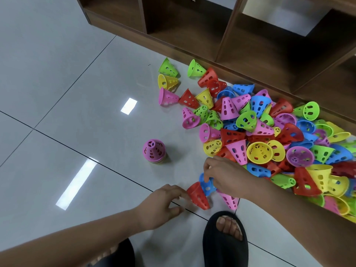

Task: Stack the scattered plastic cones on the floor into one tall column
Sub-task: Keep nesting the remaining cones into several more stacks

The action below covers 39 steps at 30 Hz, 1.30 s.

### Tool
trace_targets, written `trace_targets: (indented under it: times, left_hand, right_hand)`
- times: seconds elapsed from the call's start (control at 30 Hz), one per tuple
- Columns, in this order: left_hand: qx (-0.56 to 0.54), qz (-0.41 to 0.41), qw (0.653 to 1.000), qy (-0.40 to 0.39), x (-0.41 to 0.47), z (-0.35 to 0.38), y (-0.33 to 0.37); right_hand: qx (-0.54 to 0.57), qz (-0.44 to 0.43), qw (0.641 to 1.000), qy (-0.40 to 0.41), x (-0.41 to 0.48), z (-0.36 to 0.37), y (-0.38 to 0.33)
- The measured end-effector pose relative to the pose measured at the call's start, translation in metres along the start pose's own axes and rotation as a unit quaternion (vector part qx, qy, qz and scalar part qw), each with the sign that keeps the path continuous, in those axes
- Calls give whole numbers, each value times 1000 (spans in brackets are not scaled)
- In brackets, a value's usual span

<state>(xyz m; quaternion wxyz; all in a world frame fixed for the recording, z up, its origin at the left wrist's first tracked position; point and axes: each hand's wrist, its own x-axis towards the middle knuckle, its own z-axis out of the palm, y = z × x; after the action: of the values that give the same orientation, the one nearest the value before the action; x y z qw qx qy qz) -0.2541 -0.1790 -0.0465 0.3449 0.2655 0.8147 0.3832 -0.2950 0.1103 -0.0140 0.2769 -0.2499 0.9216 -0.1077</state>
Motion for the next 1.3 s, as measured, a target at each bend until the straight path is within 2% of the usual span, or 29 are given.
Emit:
trace_targets:
  times: [0.23, 0.3, 0.43, 0.53, 0.63, 0.7, 0.83, 0.9, 1.1, 1.3]
  left_hand:
    - [-59, -48, 991, 110, 0, -25, 8]
    - [-56, -45, 989, 128, 1, -30, 9]
    - [22, -51, 997, 55, 0, -21, -1]
    - [39, -55, 998, -5, -4, -9, -9]
    - [37, -54, 998, -15, -12, -2, -10]
    - [40, -43, 998, -31, -18, 2, -10]
    - [120, -9, 986, -115, -28, 13, -14]
    - [138, 4, 982, -127, -30, 19, -21]
    - [117, 47, 989, -80, -23, 1, -16]
    - [103, -28, 994, 23, -8, -38, -25]
  right_hand:
    - [36, 15, 999, -12, 5, -9, 3]
    - [65, 31, 997, 9, 7, -14, 0]
    - [114, 76, 989, 61, 12, -19, -4]
    - [134, 84, 984, 85, 15, -20, -6]
    - [153, 83, 979, 104, 15, -18, -8]
    - [159, 82, 978, 111, 14, -16, -8]
    - [166, 83, 976, 110, 14, -11, -9]
    - [171, 81, 976, 112, 14, -9, -11]
    - [204, 93, 965, 137, 14, -18, -18]
    - [249, 129, 946, 160, 15, -27, -25]
